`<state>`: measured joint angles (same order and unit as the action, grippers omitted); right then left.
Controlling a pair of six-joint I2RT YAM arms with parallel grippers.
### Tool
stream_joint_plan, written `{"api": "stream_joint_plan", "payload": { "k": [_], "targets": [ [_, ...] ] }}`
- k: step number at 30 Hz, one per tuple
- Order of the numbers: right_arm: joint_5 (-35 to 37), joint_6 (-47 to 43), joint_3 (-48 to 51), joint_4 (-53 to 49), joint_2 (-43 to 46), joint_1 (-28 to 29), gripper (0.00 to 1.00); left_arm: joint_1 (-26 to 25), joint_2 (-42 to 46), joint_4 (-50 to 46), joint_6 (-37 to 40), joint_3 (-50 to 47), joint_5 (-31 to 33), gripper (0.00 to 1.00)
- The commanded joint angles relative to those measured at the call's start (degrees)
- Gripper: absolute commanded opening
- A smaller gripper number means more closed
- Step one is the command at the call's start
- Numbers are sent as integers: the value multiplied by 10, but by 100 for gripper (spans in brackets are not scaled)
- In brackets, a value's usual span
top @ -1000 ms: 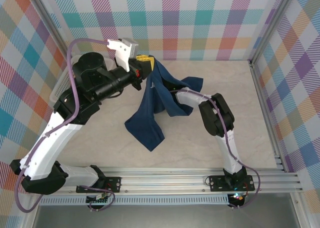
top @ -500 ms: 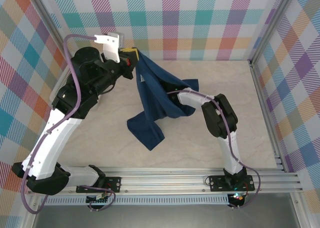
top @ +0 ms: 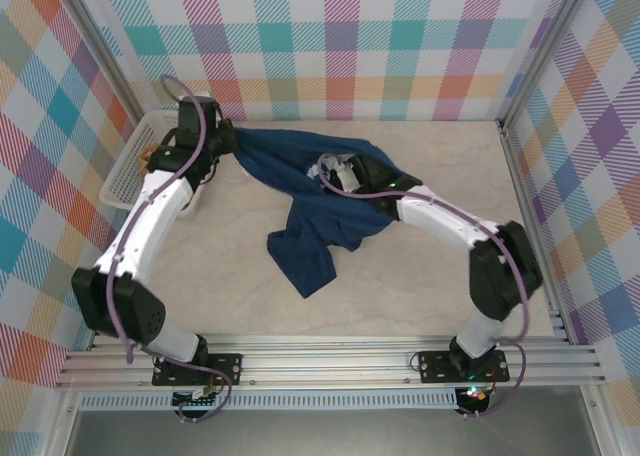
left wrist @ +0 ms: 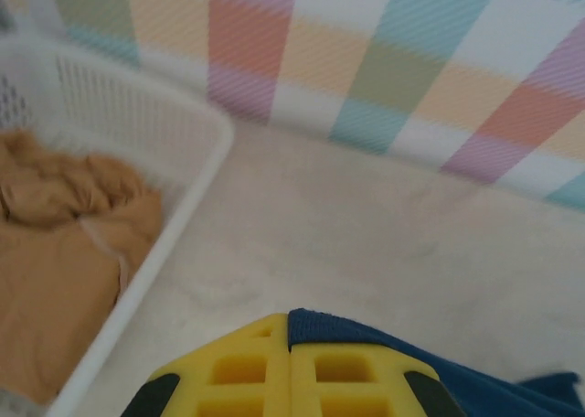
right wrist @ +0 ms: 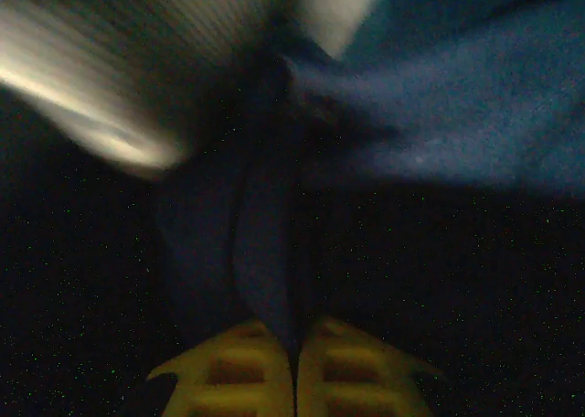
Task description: Fold the inside-out t-shirt
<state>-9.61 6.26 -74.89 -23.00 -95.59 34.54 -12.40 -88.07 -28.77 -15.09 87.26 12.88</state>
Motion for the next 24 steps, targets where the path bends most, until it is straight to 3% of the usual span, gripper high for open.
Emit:
{"api": "stream_joint_plan", "payload": {
  "k": [1,6,10,12,15,18,21,24],
  "targets": [
    [-129,-16,-15,61,40,-17,0,5,-39,1,-33,-35,-12,0],
    [-161,-27,-23,64,26,-18,0,4,-117,8,-42,-46,-30,0],
    [-131,-21,1,107,51,-18,0,5,-156,21,-41,-63,-48,0],
    [-56,-1,-5,119,56,-19,0,5,-151,55,-47,-99,-96,0],
    [110,15,-59,104,38,-20,0,4,-112,190,-85,-198,-212,0],
    [189,30,-89,157,23,-23,0,1,-63,317,-126,-287,-298,0],
    [193,41,-100,245,-4,-23,0,-13,-24,369,-132,-321,-349,0],
    [92,58,-123,300,-21,-28,0,-33,-3,341,-123,-323,-314,0]
  ]
}}
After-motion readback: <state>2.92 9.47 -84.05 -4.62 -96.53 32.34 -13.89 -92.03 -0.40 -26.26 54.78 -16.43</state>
